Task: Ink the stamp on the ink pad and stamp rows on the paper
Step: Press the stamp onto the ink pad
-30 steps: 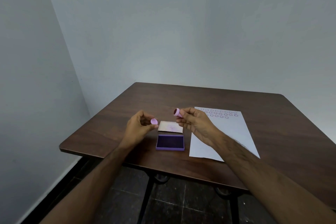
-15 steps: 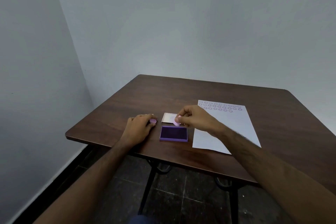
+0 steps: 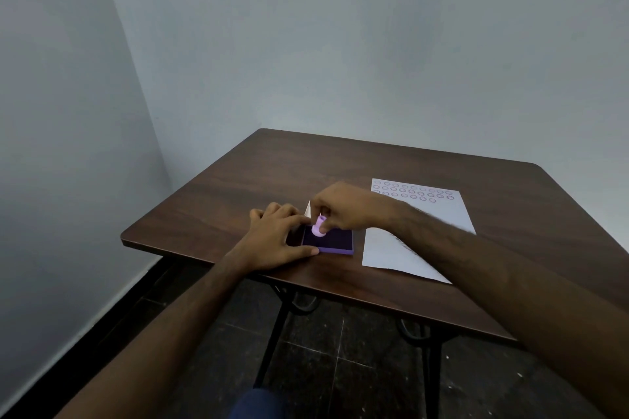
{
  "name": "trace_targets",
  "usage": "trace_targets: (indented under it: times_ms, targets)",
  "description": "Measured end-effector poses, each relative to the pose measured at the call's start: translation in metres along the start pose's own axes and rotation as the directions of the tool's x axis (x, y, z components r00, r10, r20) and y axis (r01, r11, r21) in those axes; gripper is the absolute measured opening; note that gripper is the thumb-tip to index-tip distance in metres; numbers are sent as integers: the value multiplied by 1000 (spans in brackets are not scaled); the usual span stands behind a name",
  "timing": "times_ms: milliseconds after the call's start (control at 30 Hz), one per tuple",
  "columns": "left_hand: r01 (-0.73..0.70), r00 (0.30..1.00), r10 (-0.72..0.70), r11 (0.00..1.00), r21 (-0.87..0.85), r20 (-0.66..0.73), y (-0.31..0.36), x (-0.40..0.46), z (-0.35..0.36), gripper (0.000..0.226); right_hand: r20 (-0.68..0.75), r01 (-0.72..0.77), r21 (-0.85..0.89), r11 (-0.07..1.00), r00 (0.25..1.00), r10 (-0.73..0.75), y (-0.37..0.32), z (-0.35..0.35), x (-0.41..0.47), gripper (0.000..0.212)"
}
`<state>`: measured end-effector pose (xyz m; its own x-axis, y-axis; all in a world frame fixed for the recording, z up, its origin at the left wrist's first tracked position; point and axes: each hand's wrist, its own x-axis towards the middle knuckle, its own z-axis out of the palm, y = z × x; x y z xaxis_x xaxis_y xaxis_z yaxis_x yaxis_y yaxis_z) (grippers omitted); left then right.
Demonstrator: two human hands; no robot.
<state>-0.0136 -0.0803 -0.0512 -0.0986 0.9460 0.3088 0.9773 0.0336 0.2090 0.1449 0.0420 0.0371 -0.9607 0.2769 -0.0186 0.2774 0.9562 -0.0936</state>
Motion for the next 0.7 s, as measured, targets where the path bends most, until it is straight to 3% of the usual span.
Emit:
trace_targets:
  times_ms: [367,700]
  targets:
    - [29,999,-30,996,-83,-14,-8,5,7,64,150,83,-77,994,986,-71,-20,6,11,10]
    - [48,999,-48,993,-109,4,-8,7,5,70,89,94,-38,995,992,-90,-14,16,9,12]
